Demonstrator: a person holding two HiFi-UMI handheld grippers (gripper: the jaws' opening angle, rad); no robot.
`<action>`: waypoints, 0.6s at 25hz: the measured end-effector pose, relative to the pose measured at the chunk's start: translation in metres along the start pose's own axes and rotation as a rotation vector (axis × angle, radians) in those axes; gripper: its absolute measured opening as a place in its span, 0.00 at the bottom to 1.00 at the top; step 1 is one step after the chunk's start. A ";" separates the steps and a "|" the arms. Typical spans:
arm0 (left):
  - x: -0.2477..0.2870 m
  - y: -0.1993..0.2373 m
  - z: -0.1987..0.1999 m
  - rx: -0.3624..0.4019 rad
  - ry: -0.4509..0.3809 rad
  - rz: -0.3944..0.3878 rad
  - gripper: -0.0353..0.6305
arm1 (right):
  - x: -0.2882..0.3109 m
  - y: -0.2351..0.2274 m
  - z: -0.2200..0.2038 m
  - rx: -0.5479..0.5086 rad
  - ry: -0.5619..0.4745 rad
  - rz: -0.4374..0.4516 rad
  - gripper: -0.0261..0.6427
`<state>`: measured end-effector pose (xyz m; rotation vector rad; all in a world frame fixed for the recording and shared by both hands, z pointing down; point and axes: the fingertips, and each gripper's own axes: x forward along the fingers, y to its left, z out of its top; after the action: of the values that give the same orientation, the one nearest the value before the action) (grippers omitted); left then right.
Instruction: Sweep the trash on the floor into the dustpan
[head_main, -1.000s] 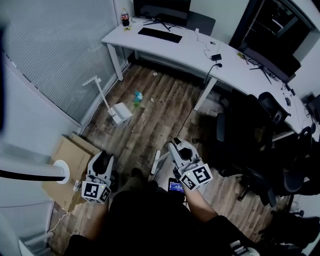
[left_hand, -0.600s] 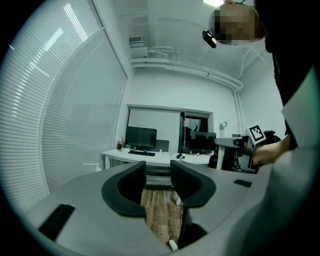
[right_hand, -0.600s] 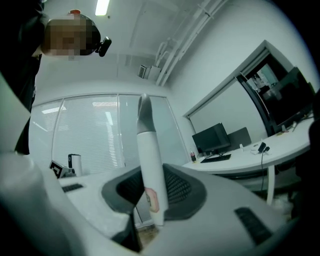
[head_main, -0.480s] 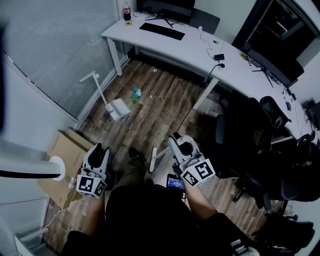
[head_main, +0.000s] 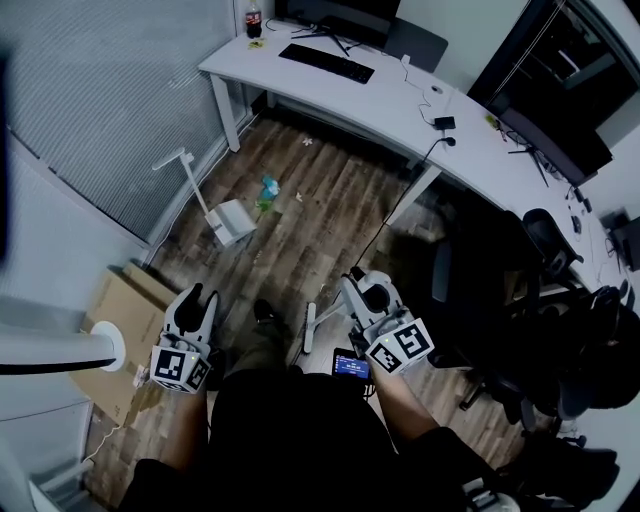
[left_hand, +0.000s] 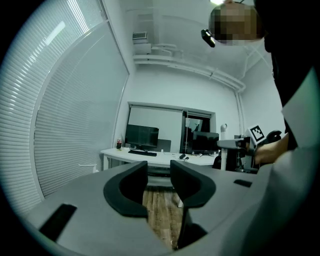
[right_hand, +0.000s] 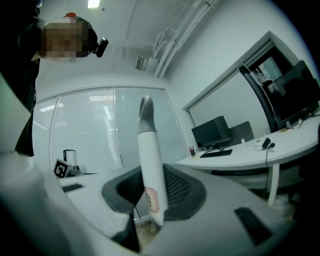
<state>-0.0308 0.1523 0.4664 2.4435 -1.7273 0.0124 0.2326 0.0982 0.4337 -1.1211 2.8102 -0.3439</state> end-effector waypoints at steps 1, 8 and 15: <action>0.007 0.006 0.001 -0.002 -0.002 0.000 0.26 | 0.006 -0.003 0.000 -0.001 0.007 0.001 0.17; 0.058 0.050 0.006 -0.014 0.024 -0.012 0.26 | 0.056 -0.040 0.005 0.005 0.030 -0.030 0.17; 0.109 0.126 0.018 0.032 0.067 -0.012 0.26 | 0.133 -0.072 0.023 0.008 0.014 -0.040 0.17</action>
<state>-0.1141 0.0068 0.4732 2.4462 -1.6969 0.1199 0.1882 -0.0475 0.4285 -1.1792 2.7994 -0.3670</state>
